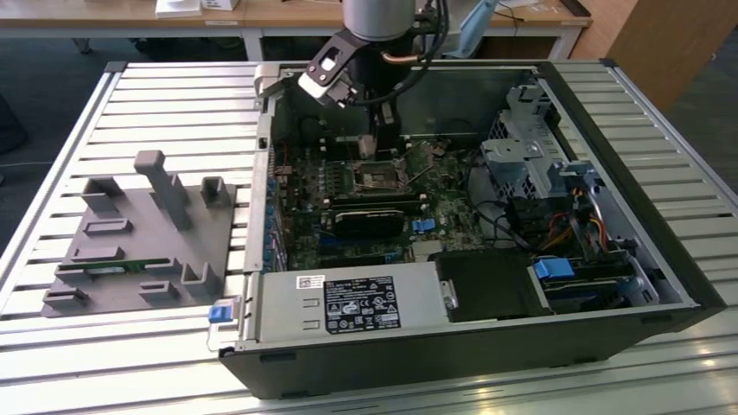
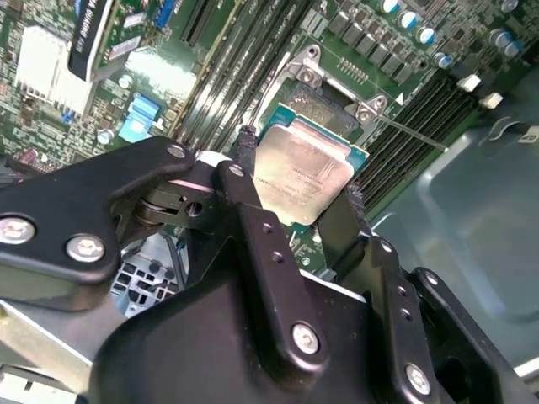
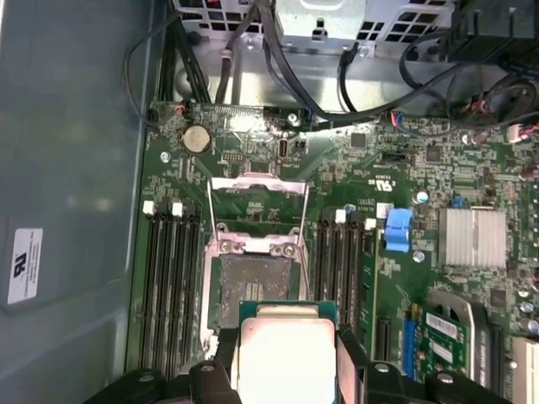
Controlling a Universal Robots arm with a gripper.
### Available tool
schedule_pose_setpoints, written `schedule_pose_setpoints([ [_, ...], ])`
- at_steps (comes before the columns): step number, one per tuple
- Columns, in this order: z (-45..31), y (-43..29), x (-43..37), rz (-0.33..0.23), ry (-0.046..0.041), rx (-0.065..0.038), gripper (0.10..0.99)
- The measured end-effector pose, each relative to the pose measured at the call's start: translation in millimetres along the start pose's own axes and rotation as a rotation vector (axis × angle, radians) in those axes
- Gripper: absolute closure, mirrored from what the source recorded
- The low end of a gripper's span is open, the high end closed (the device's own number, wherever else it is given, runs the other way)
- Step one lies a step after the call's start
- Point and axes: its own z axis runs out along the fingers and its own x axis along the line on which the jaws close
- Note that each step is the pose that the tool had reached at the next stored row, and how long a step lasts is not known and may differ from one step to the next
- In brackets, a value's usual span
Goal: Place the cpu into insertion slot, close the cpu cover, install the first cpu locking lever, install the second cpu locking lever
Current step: 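Place the cpu into insertion slot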
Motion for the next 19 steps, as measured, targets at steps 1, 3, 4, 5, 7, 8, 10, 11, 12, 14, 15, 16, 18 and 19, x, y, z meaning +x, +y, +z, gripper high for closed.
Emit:
schedule_pose_setpoints([
  [1,2.1,1.0,0.9,0.000,0.0002,0.000,0.545],
  [3,5.7,1.5,1.9,0.000,0.0003,0.000,0.545],
  [4,6.8,1.7,2.1,0.000,0.0003,0.000,0.545],
  [5,7.5,1.6,2.1,0.000,0.0002,0.000,0.545],
  [7,8.8,1.6,2.1,0.000,0.0003,0.000,0.545],
  [8,9.2,1.5,2.1,0.000,0.0002,0.000,0.545],
  [10,10.2,1.5,2.1,0.000,0.0002,0.000,0.545],
  [11,10.6,1.4,2.1,0.000,0.0002,0.000,0.545],
  [12,10.9,1.4,2.1,0.000,0.0001,0.000,0.545],
  [14,11.4,1.3,2.1,0.000,0.0000,0.000,0.545],
  [15,11.6,1.3,2.1,0.000,0.0000,0.000,0.545],
  [16,11.8,1.3,2.1,0.000,0.0002,0.000,0.545],
  [18,12.2,1.3,2.1,0.000,0.0002,0.000,0.545],
  [19,12.4,1.3,2.1,0.000,0.0002,0.000,0.545],
])
